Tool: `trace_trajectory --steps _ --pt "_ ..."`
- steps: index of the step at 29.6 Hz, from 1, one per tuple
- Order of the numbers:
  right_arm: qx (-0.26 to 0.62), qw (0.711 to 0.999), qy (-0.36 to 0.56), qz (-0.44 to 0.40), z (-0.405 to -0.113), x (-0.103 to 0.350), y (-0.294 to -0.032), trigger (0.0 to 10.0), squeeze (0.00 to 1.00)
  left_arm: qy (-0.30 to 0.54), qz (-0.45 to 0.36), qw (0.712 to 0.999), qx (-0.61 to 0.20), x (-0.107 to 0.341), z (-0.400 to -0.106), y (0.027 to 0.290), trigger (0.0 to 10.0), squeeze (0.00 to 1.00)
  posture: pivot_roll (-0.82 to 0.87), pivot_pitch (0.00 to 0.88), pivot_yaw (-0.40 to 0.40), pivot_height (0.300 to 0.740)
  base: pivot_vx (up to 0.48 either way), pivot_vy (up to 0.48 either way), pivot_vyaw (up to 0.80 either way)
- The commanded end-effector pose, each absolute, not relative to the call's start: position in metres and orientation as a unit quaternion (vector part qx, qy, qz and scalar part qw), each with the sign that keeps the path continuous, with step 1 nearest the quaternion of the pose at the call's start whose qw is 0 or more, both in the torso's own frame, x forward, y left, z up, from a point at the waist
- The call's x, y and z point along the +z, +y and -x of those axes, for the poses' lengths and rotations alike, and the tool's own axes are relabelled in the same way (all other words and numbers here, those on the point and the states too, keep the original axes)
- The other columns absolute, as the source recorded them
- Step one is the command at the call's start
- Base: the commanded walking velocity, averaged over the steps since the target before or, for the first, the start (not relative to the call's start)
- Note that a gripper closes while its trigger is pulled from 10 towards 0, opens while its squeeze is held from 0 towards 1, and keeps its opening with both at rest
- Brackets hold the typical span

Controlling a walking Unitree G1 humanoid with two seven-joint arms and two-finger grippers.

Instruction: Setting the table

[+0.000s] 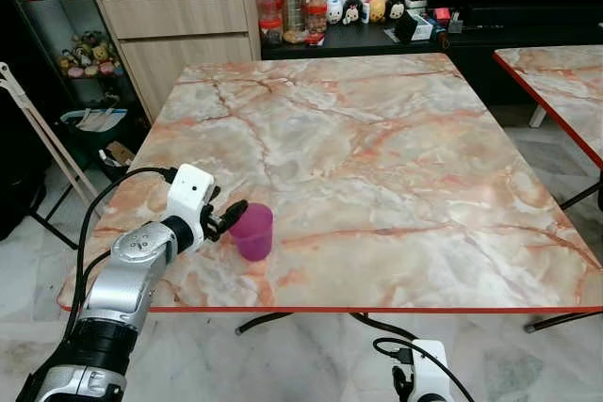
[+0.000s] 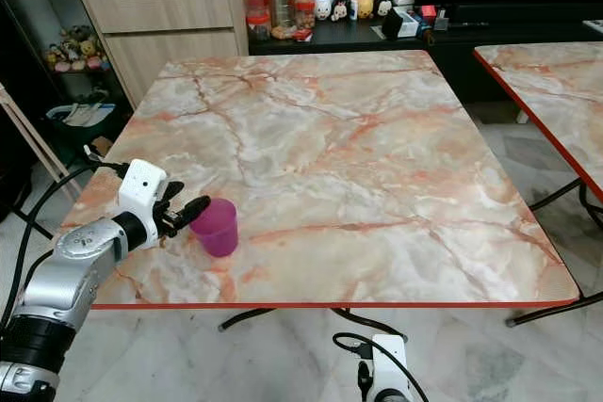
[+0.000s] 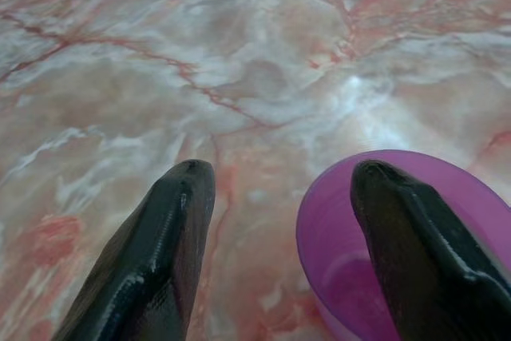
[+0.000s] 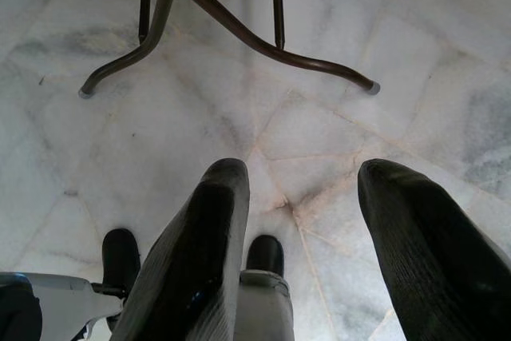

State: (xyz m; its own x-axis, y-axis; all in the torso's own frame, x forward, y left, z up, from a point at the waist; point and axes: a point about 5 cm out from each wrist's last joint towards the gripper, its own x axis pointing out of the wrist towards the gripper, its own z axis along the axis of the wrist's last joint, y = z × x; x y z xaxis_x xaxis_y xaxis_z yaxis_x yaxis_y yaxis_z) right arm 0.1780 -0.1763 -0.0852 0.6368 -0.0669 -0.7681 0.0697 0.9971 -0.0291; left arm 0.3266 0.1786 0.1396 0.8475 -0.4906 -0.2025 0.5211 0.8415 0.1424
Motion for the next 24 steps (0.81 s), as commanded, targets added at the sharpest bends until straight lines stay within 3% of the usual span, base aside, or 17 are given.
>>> trace_trajectory --steps 1,24 --pt "-0.042 0.905 0.423 -0.007 -0.179 -0.085 -0.176 10.0 0.0 0.072 -0.112 0.951 -0.279 0.15 -0.328 0.178 10.0 0.0 0.01 0.0 0.035 0.74 0.0 0.0 0.0" --pt "-0.044 0.905 0.423 -0.01 -0.179 -0.085 -0.174 10.0 0.0 0.107 -0.152 0.924 -0.334 0.145 -0.327 0.165 10.0 0.0 -0.01 0.0 0.051 0.74 0.0 0.0 0.0"
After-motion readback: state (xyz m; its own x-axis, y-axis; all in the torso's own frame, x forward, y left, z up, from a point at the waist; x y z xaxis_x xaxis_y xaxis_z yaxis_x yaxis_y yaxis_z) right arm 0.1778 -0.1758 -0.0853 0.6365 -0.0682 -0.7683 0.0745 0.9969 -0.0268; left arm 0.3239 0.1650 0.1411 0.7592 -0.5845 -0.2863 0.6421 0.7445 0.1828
